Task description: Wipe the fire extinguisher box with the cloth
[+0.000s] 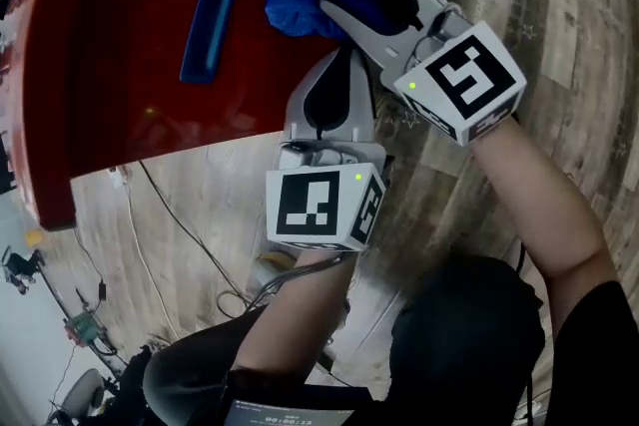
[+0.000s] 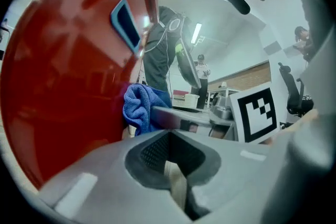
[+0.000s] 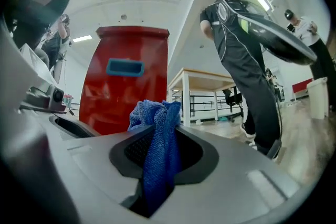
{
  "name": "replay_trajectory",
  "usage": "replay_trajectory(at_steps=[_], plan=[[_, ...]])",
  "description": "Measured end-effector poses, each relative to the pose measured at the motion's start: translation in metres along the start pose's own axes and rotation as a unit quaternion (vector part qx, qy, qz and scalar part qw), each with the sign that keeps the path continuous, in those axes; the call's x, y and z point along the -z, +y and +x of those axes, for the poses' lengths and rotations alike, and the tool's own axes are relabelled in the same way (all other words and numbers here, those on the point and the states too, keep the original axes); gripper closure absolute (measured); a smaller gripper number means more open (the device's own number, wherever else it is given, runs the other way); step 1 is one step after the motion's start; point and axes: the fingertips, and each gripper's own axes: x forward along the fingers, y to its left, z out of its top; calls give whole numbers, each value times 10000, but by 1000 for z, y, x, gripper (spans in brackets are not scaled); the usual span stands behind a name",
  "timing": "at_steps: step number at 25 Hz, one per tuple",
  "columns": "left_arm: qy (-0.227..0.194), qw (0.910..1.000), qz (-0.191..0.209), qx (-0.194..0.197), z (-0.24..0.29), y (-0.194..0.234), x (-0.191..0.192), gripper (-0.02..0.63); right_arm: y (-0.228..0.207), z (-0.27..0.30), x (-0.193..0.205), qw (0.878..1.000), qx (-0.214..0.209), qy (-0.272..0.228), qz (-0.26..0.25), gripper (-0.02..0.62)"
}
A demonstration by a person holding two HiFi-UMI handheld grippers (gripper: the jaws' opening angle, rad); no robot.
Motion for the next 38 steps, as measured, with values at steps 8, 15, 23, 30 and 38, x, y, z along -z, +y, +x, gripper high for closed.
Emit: replay_trajectory(at_steps=[8, 15, 23, 30, 38], plan=[[974, 9949, 128, 238, -18, 13, 117, 606, 44, -8, 133, 9957, -136, 767, 495, 483], [1373, 9884, 445, 468, -40, 26, 145, 606, 80, -9, 154, 9925, -442, 949, 629, 483], [1279, 9866, 709, 729, -44, 22, 124, 606, 78, -10, 132, 9936, -244, 732, 826, 483], [1025, 9833, 1130, 994, -48, 6, 50, 606, 60, -18, 47, 9984, -162, 132, 525, 483], [804, 9794, 1152, 1451, -57, -15, -50, 606, 45, -28, -62, 9995, -76, -182, 241, 483]])
